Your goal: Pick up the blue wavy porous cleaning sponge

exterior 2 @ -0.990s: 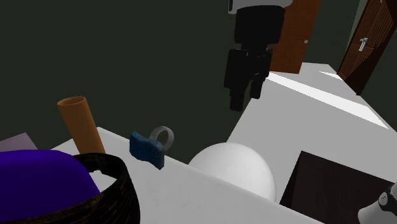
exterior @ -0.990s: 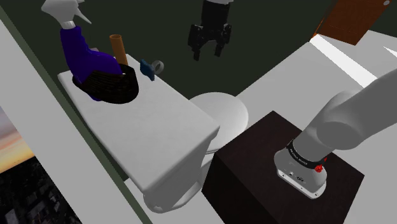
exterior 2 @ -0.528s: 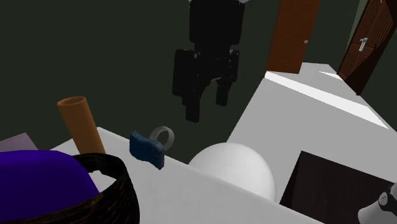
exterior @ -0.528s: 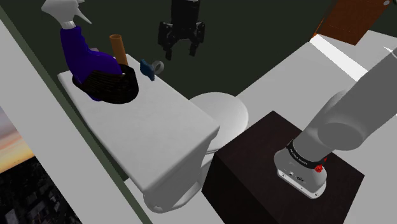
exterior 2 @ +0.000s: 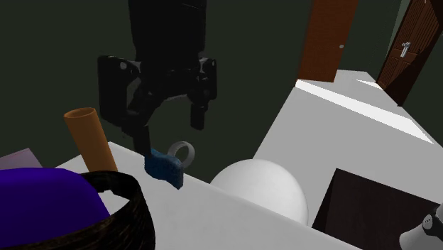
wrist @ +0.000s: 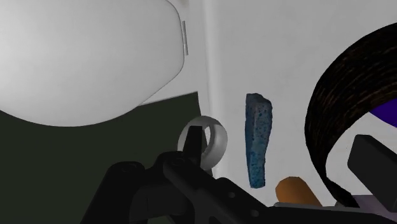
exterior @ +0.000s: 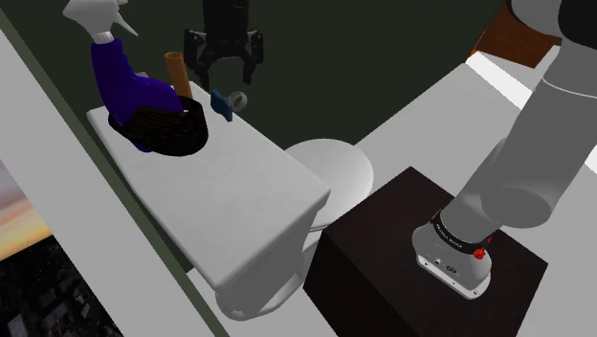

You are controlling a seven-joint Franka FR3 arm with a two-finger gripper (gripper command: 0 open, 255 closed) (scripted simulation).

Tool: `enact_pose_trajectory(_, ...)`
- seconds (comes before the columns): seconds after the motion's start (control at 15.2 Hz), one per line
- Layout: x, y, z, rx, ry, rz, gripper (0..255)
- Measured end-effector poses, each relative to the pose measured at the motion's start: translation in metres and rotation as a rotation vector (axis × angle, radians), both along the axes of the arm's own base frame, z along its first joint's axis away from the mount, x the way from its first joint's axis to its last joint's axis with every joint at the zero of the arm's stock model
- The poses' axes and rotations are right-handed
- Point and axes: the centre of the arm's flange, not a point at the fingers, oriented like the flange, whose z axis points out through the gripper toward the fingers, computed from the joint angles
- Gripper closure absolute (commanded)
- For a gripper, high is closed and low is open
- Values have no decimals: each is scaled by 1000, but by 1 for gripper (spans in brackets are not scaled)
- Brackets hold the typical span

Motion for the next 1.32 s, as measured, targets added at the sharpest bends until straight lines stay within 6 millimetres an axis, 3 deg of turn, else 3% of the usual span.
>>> enact_pose_trajectory(0.46, 3, 5, -34, 1, -1, 1, 0)
enact_pose_trajectory(0.53, 3, 4, -36, 1, -1, 1, 255)
enact_pose_trajectory(1.32, 3, 4, -31, 1, -2, 1, 255)
